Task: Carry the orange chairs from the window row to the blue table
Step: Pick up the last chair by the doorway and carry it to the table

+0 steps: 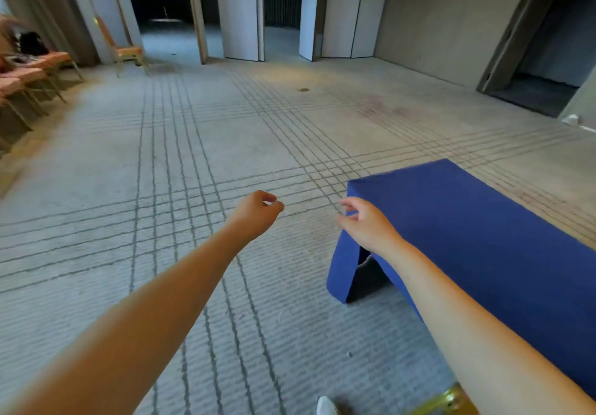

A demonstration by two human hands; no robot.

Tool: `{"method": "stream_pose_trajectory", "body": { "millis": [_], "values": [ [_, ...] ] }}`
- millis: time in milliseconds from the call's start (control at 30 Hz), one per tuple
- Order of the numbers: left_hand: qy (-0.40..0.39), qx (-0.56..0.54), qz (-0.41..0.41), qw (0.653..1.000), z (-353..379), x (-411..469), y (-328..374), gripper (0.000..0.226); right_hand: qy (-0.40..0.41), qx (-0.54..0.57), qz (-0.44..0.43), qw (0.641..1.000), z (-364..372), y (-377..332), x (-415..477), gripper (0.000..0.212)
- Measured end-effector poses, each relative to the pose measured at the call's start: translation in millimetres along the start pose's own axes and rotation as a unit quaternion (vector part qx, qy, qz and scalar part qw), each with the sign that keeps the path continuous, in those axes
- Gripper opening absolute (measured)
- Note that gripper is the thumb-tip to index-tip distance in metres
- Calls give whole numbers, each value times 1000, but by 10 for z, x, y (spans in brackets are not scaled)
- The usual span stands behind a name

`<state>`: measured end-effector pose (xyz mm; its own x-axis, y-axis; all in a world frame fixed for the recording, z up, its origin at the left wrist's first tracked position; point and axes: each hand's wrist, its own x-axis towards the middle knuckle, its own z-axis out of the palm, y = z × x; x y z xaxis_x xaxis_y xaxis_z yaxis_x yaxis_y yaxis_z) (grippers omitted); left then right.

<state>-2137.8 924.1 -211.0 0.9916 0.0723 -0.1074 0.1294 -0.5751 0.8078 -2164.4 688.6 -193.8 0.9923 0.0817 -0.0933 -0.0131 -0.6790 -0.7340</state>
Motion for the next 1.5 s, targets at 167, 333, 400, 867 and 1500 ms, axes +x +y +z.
{"method": "stream_pose_trajectory", "body": {
  "millis": [167,333,400,867,1500],
  "values": [
    [69,-15,-28,997,-580,509,-154,38,-37,13,-51,998,170,-523,922,52],
    [132,-43,-43,989,-1075,1279,-128,39,-59,15,-99,993,254,-933,2007,53],
    [152,-54,-47,986,-1240,1669,-87,40,-68,20,-113,991,248,-1073,2470,54],
    [235,-96,-55,966,-2055,4134,-24,40,-76,22,-193,978,300,-1993,5280,49],
    [209,-93,-41,973,-4153,8169,-718,19,-93,43,-163,981,1640,-3586,9392,68]
  ]
}}
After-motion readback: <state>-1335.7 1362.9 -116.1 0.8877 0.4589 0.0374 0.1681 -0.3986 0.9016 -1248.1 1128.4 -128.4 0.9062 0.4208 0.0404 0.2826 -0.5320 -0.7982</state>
